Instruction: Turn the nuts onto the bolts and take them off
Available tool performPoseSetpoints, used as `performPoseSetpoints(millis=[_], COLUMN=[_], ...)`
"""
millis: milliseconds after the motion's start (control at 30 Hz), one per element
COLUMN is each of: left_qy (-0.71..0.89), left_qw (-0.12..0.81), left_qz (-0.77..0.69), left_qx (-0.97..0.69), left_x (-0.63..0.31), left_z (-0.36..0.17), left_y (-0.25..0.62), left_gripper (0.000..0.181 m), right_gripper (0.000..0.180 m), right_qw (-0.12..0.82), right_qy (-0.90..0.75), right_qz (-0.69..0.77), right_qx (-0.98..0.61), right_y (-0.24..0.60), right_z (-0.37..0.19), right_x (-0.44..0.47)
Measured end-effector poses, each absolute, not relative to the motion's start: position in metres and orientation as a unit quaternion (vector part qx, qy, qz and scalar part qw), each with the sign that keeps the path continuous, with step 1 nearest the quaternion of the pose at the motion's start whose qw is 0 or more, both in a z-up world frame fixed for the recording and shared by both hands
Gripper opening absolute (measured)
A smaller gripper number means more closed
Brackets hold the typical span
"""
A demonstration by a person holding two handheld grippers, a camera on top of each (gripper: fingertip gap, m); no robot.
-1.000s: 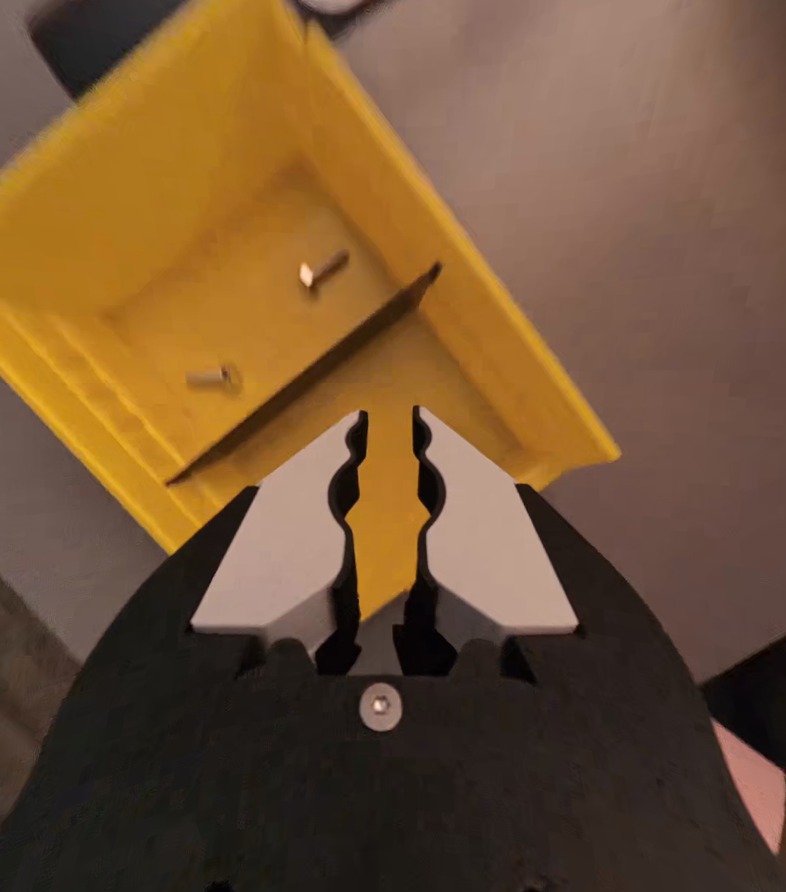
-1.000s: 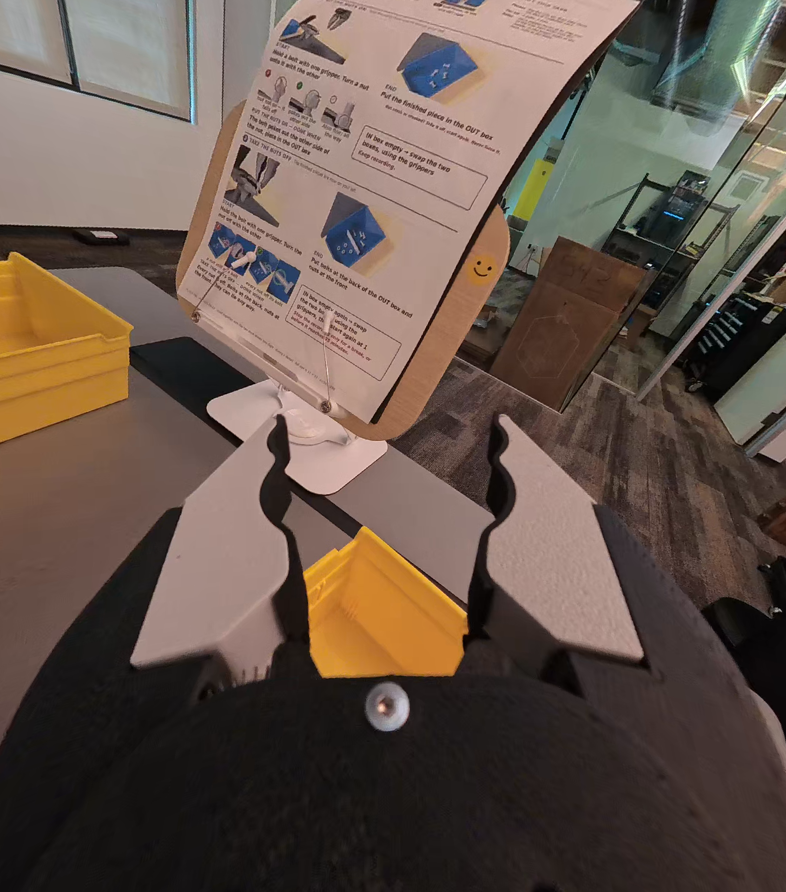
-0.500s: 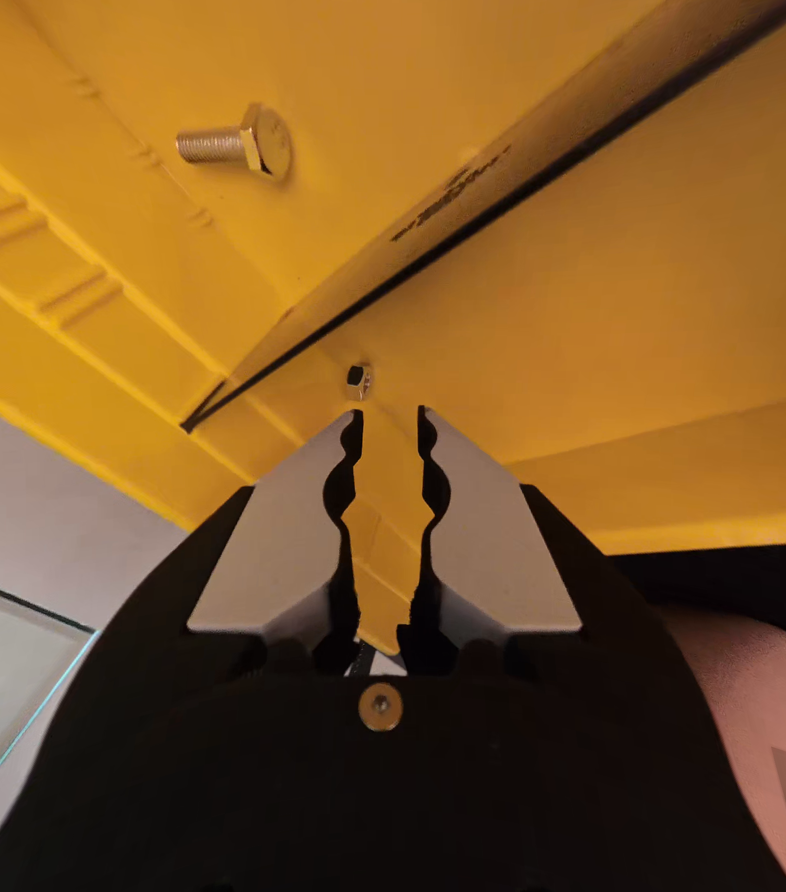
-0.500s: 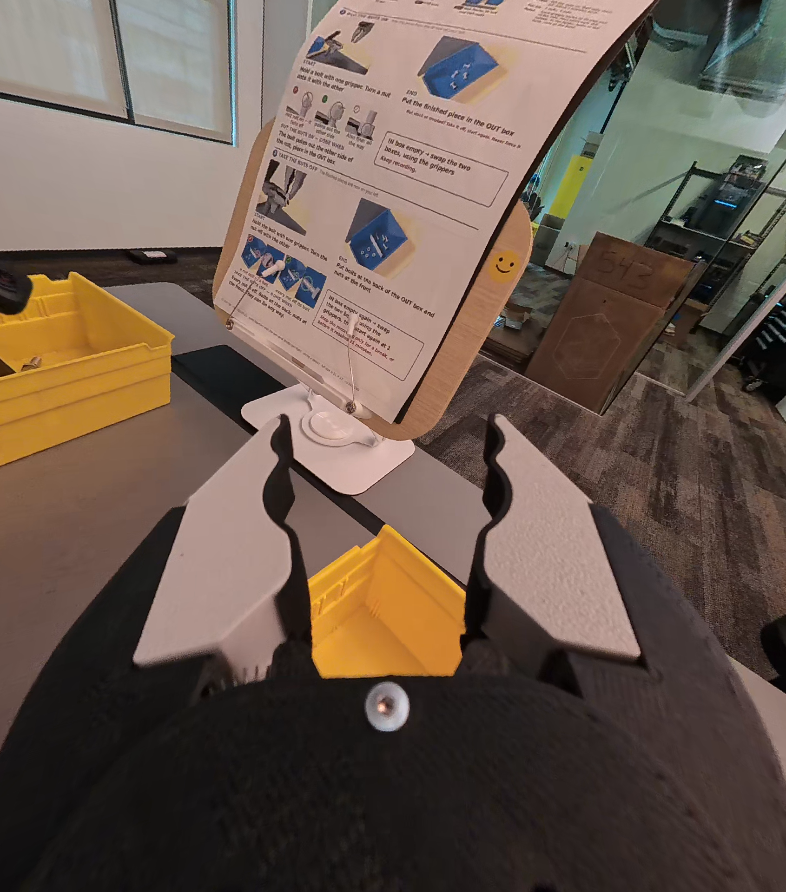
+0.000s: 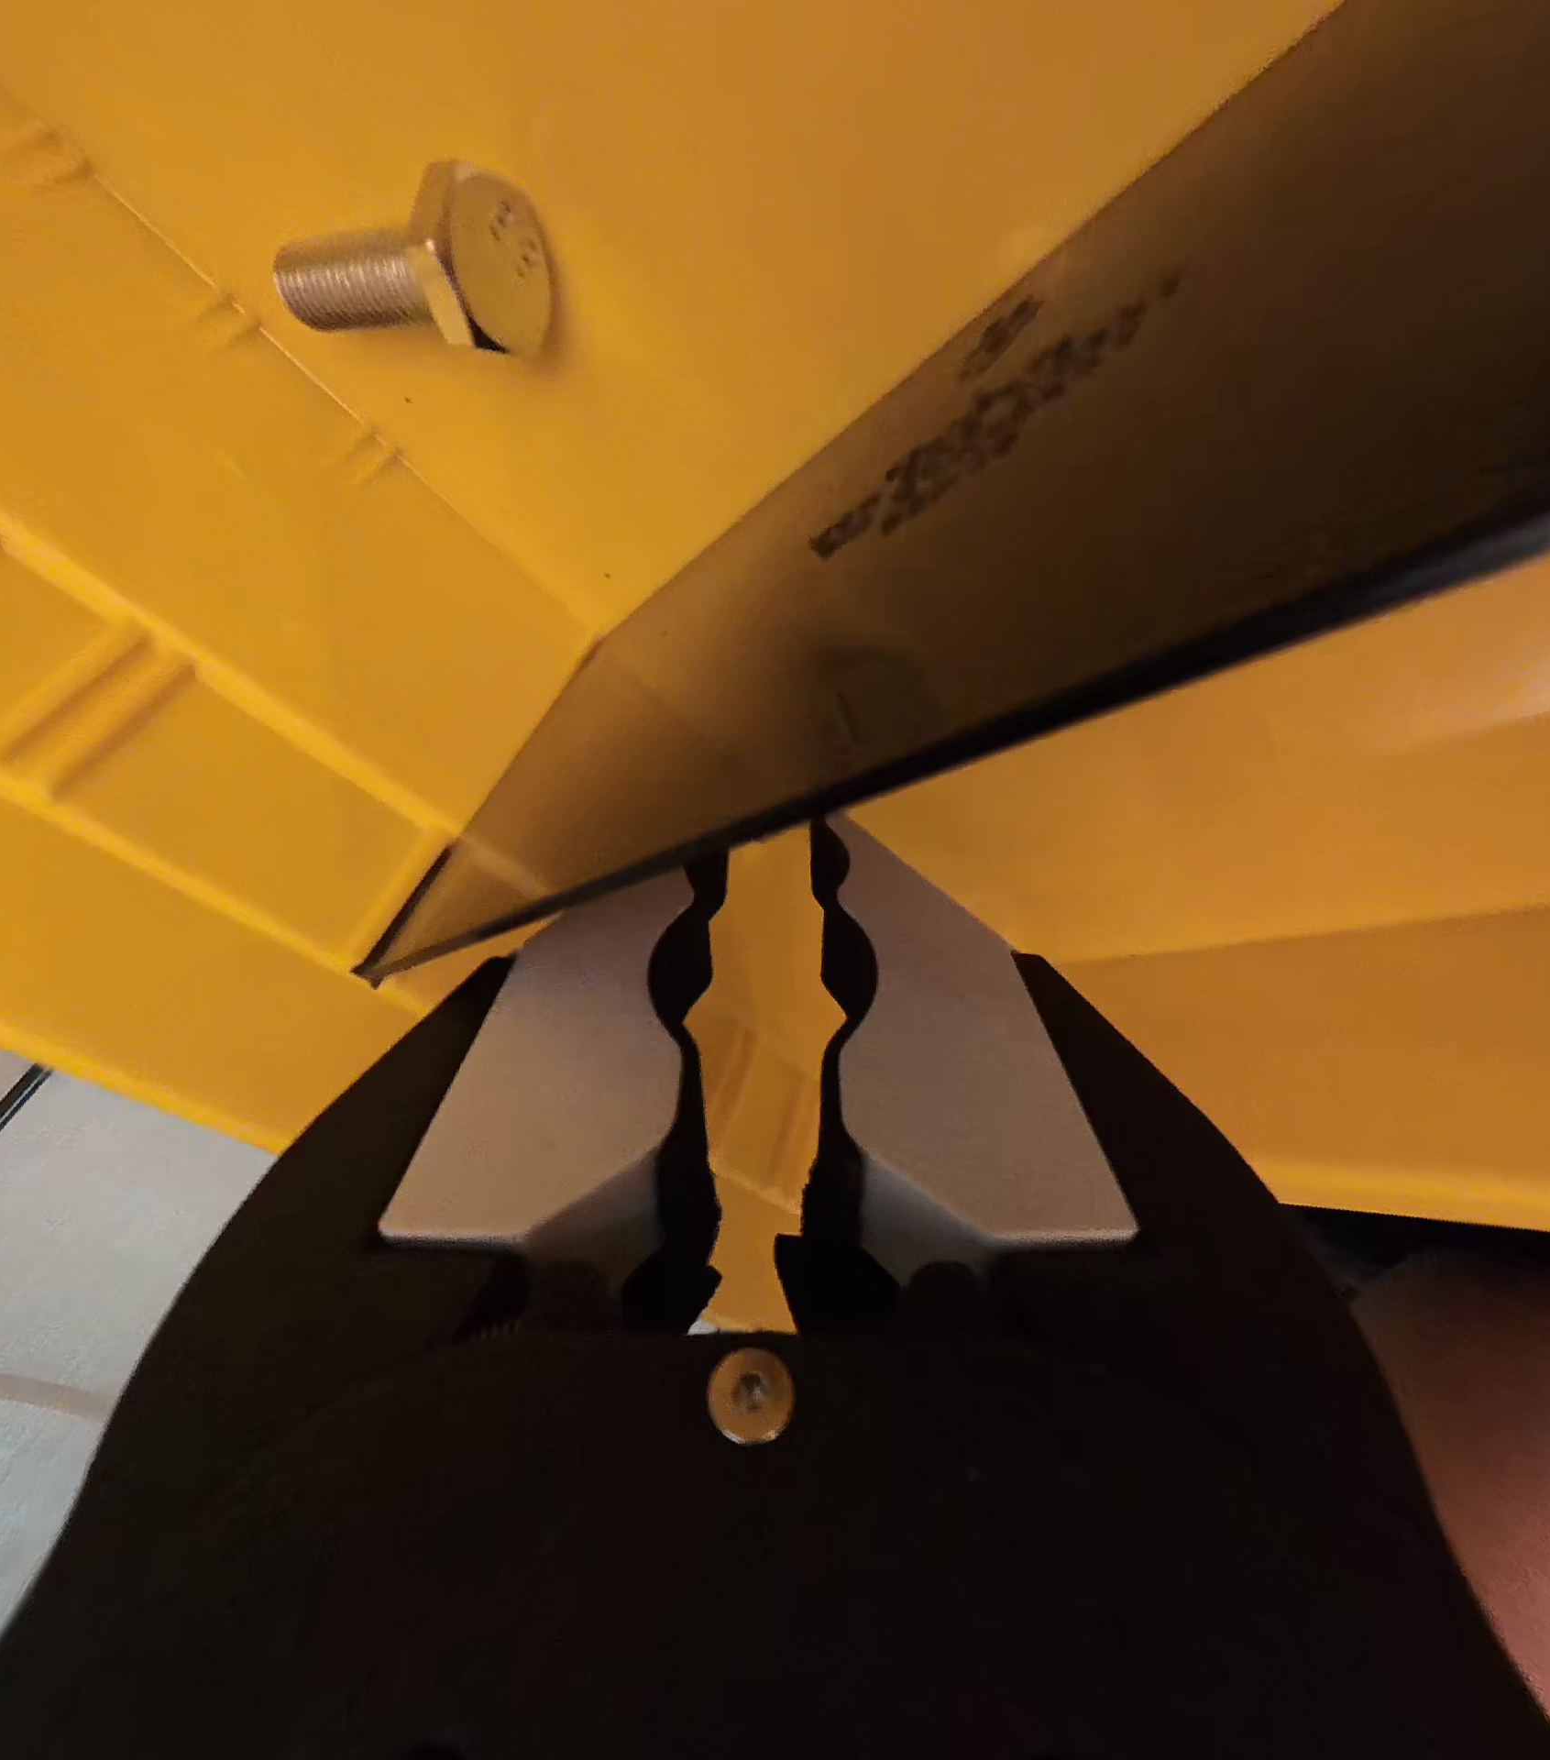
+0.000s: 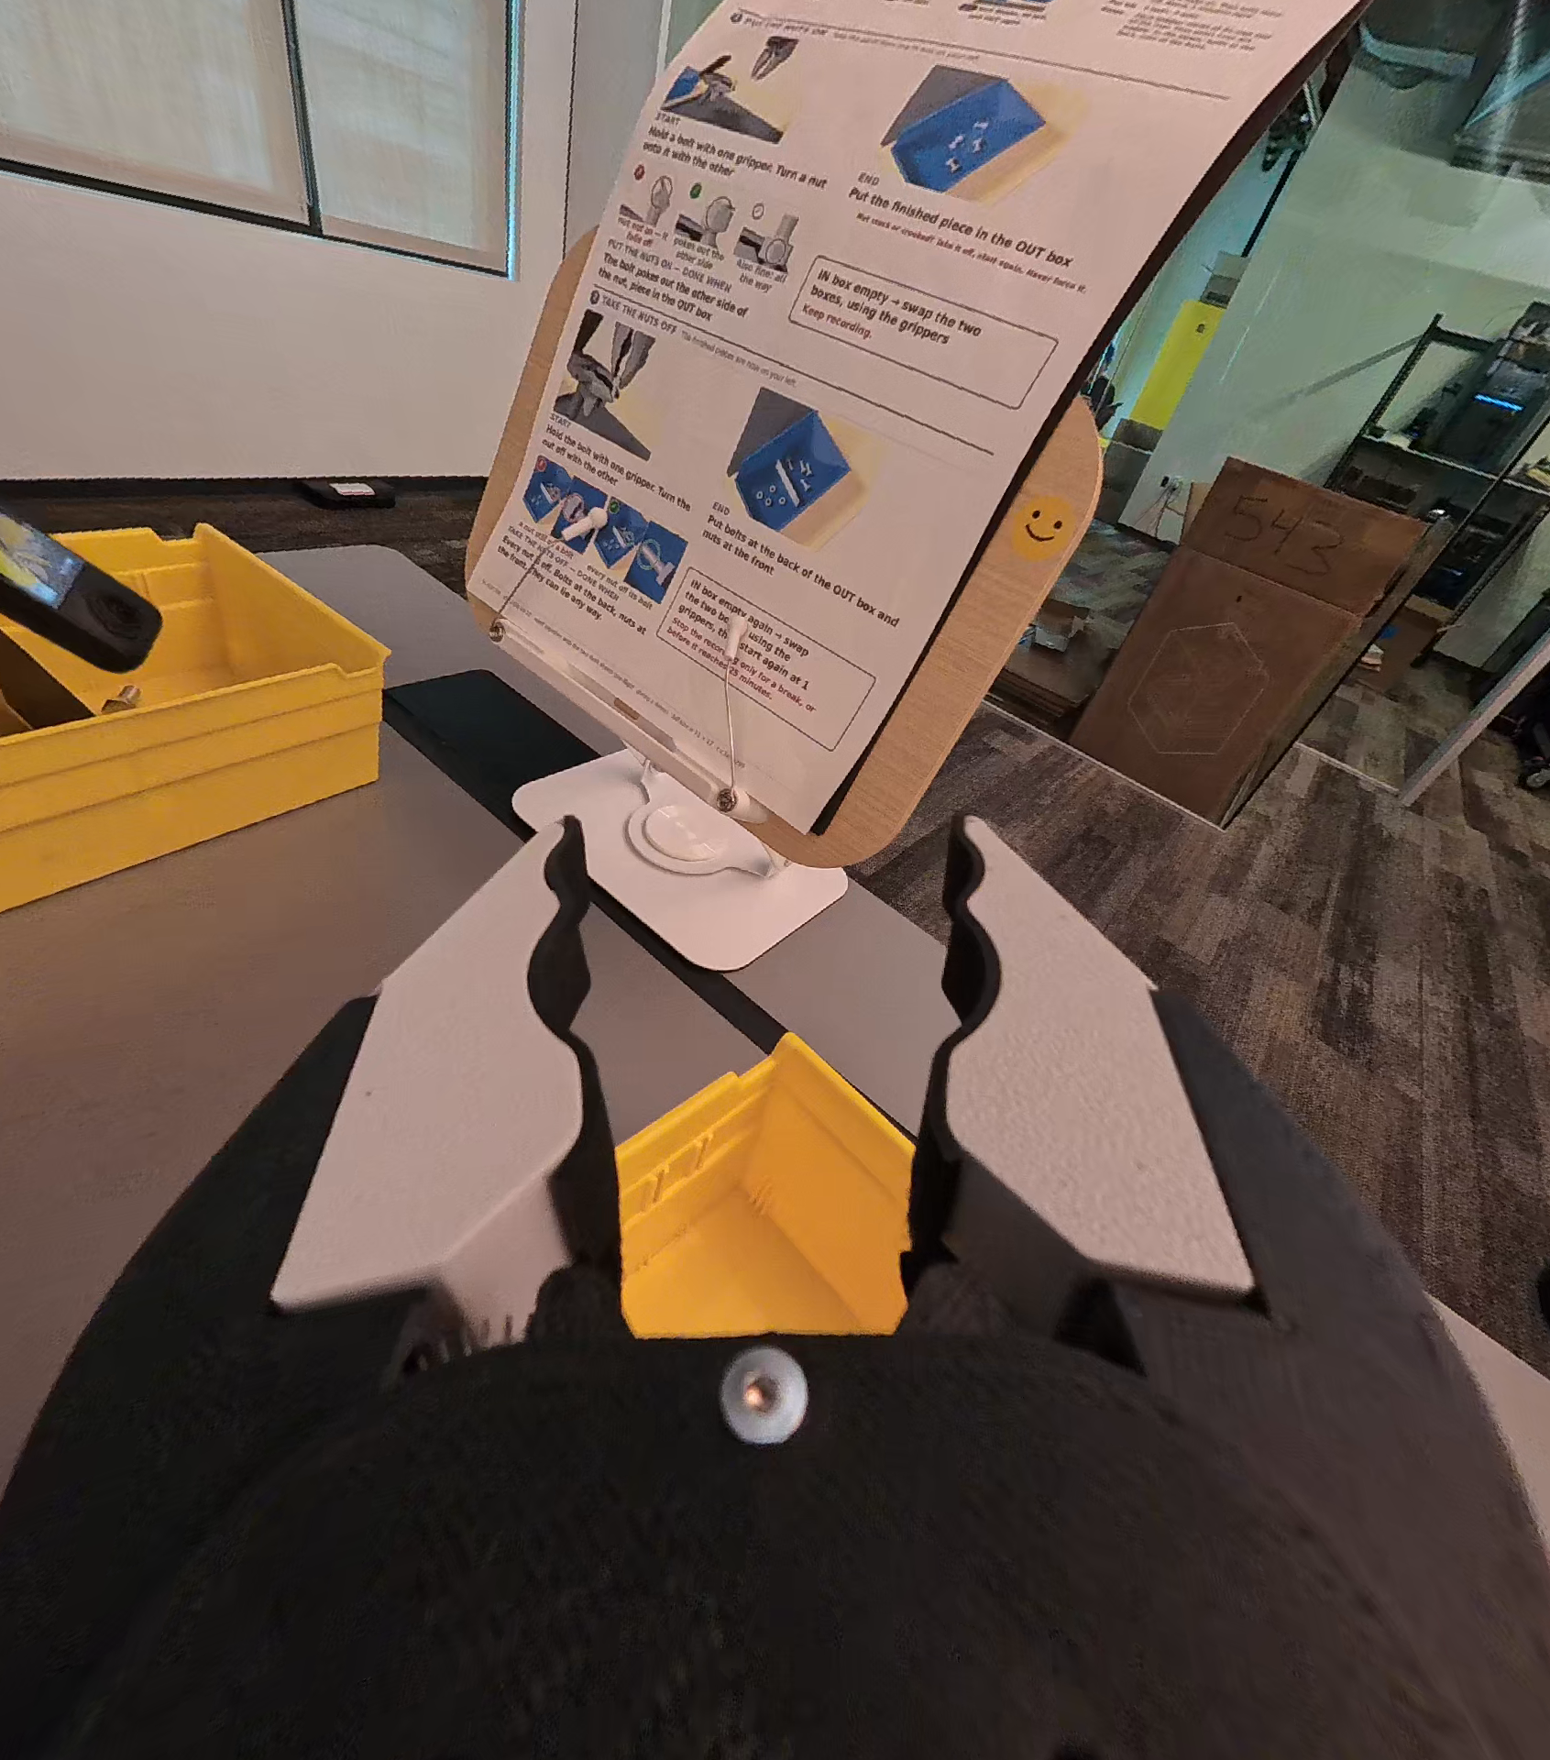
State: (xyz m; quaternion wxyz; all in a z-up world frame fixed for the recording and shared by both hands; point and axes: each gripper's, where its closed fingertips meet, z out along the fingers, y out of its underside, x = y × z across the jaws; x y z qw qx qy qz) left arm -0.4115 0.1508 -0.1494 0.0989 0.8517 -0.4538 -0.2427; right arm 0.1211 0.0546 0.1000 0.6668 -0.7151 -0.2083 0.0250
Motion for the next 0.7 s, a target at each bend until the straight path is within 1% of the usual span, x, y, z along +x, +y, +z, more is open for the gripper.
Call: performPoseSetpoints(millis=[167, 367, 400, 700], left_qy=[-0.463, -0.473, -0.476, -0.518], left_qw=[0.109, 0.114, 0.117, 0.114], left_qz=[-0.248, -0.247, -0.247, -0.247], left_qx=[0.844, 0.838, 0.836, 0.811], left_x=[-0.413, -0.4135, -0.4139, -0.4122], left_z=[-0.1552, -0.1572, -0.1578, -0.1575], left_y=[0.152, 0.151, 0.1503, 0.1482], left_gripper=[0.009, 0.009, 0.006, 0.006], right_gripper=[0.074, 0.074, 0.074, 0.073], right_qw=[0.665, 0.66, 0.66, 0.654], right_qy=[-0.211, -0.214, -0.215, -0.218], right_qz=[0.028, 0.028, 0.027, 0.02], right_qx=[-0.716, -0.719, -0.72, -0.724], right_y=[0.0541, 0.0543, 0.0545, 0.0553], right_z=[0.0993, 0.0972, 0.097, 0.0939], right_x=[0.1197, 0.1187, 0.1186, 0.119])
